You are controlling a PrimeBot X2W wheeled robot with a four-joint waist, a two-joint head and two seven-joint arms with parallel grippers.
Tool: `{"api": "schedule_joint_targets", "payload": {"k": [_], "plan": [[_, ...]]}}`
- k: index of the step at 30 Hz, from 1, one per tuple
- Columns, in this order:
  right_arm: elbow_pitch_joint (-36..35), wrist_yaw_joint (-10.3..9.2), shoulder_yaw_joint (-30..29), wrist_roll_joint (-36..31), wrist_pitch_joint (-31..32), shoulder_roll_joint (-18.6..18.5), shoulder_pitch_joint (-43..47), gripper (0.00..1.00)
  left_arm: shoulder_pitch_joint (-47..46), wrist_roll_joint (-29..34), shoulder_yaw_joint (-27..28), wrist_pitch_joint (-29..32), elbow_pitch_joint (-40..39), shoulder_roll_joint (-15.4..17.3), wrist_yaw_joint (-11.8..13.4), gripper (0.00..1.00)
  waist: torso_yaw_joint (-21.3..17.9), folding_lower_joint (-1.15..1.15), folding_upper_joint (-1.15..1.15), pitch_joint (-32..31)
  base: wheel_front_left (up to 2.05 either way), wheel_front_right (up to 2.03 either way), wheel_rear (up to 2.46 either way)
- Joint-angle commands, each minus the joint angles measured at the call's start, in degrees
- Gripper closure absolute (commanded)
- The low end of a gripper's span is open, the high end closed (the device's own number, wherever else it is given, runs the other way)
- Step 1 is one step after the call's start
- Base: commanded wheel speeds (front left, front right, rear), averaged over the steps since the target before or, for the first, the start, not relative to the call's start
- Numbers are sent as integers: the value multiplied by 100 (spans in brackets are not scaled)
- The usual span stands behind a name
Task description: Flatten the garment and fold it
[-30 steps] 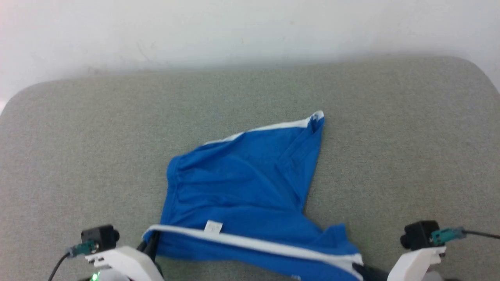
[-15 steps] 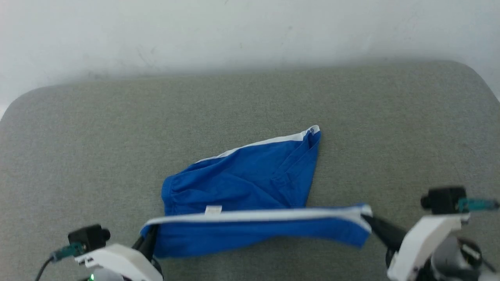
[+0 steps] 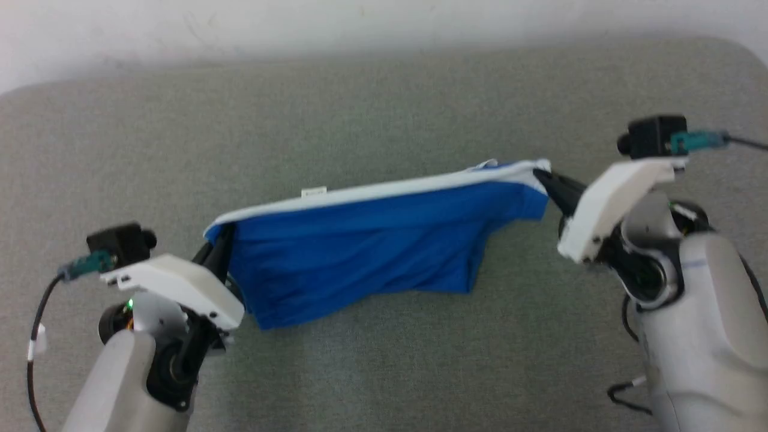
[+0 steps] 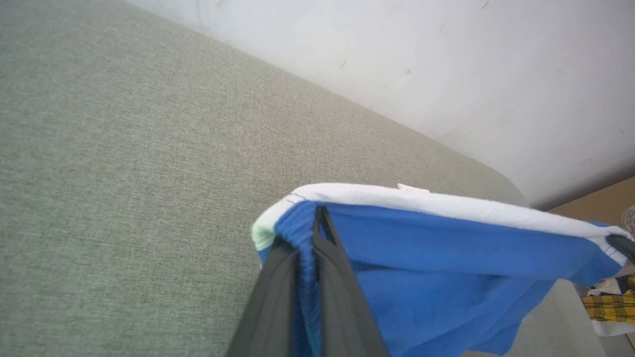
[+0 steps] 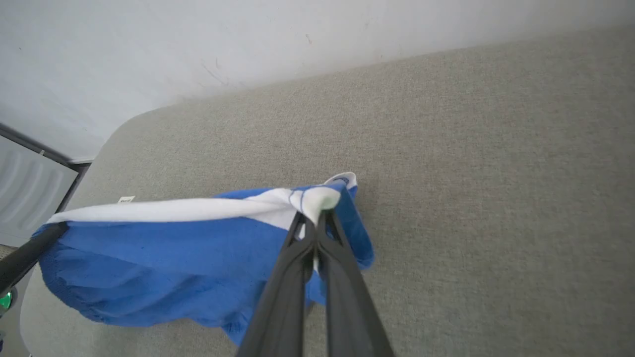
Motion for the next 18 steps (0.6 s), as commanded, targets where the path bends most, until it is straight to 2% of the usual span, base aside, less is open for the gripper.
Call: {"api": "schedule_joint_targets", "payload": {"k": [1,9,18], "plan": [[108,-13,-7,-55,-61,-28,-167,100,-123,47,6,13,71,35,-38,100,65,-1,-1,351,0,0,0],[1728,-13,304,-462,-498,-28,-1460,100,-749,105,-151,97,731,18,-212,100,197,-1,-1,901,0,0,0],[2992,-13,676,-554,-652,-28,-2046,100,-907,91,-287,283,1201,-17,-225,100,255,-1,-1,1022,0,0,0]]}}
